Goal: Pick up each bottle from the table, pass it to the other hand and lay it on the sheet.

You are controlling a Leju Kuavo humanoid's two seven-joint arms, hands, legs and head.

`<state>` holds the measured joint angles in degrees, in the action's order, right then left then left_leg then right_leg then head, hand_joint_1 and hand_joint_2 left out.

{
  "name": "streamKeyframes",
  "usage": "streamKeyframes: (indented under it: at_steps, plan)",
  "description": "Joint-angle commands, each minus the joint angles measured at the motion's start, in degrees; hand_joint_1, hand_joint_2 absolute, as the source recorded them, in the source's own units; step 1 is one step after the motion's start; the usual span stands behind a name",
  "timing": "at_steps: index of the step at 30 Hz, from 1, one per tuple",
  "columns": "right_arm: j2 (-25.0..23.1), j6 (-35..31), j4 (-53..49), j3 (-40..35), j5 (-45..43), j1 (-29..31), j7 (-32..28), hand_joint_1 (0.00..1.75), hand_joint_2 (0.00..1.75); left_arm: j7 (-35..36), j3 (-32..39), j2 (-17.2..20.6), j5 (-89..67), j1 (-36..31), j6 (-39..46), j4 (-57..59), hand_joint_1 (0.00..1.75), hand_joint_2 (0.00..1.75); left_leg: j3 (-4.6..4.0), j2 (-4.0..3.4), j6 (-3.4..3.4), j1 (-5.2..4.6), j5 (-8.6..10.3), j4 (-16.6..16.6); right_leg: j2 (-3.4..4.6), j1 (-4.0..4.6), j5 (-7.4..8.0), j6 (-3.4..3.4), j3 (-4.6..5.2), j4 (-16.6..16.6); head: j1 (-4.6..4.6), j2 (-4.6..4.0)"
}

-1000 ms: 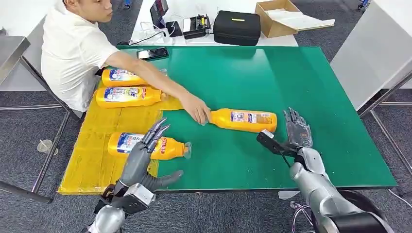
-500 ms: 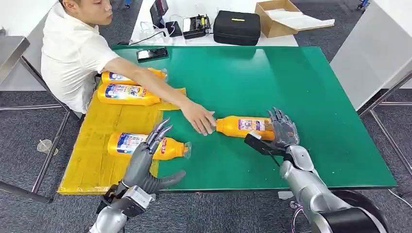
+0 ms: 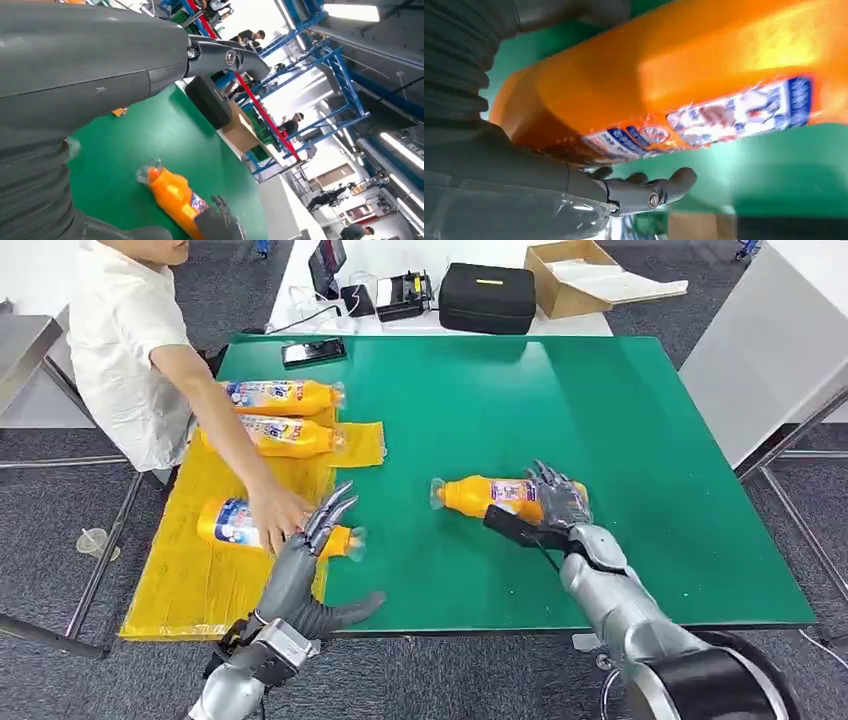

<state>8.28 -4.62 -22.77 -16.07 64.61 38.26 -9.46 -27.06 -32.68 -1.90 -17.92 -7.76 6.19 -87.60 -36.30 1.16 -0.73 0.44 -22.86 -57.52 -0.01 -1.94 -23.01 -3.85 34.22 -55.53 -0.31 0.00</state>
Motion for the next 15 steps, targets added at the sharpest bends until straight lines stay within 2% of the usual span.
streamKeyframes:
  at_steps: [1, 7, 9, 10, 11, 15]
  plan:
    - [0.36, 9.55, 7.70, -2.24, 0.82, 2.02, 8.86, 1.75, 1.75, 0.03, -1.06, 0.13, 0.49, -2.43, 0.03, 4.70, 0.00, 1.75, 0.27, 0.13, 0.01, 0.06, -0.02, 0.06, -0.15, 0.09, -0.11, 0.05, -0.44, 0.12, 0.00, 0.00]
    - [-0.53, 8.40, 6.47, -1.63, 0.41, 2.12, 9.99, 1.75, 1.75, 0.16, -0.53, -0.33, 0.70, -2.17, 0.24, 4.79, 0.00, 1.75, 0.52, 0.07, 0.03, 0.10, -0.04, 0.08, -0.12, 0.15, -0.10, 0.14, -0.57, 0.17, 0.02, 0.00]
    - [-1.10, 8.75, 5.46, 2.18, -4.63, 1.63, 2.74, 1.75, 1.75, -0.19, -0.16, -0.37, 2.37, -1.78, -0.61, 4.77, 0.00, 1.75, 0.56, 0.04, 0.03, 0.11, -0.07, 0.07, -0.10, 0.16, -0.11, 0.13, -0.76, 0.16, 0.02, 0.00]
    - [-1.50, 12.23, 4.23, 8.25, -12.70, 0.32, -6.86, 1.75, 1.75, -1.00, 0.24, -0.47, 4.99, -1.49, -2.07, 5.25, 0.00, 1.75, 0.57, 0.06, 0.03, 0.09, -0.06, 0.06, -0.09, 0.14, -0.11, 0.08, -0.77, 0.14, 0.00, 0.00]
    - [-1.40, 11.56, 2.67, 8.85, -14.45, -1.02, -10.37, 1.75, 1.75, -1.38, 0.78, -0.93, 6.86, -1.05, -2.80, 5.65, 0.00, 1.75, 0.58, 0.06, 0.02, 0.08, -0.05, 0.06, -0.08, 0.12, -0.10, 0.04, -0.79, 0.13, 0.00, 0.00]
    - [-1.61, 11.05, 2.08, 8.75, -15.10, -1.85, -11.74, 1.75, 1.75, -1.32, 0.83, -1.25, 7.59, -0.72, -3.12, 5.98, 0.00, 1.75, 0.69, -0.03, 0.02, 0.15, -0.09, 0.10, -0.05, 0.20, -0.10, 0.13, -0.93, 0.22, 0.07, 0.00]
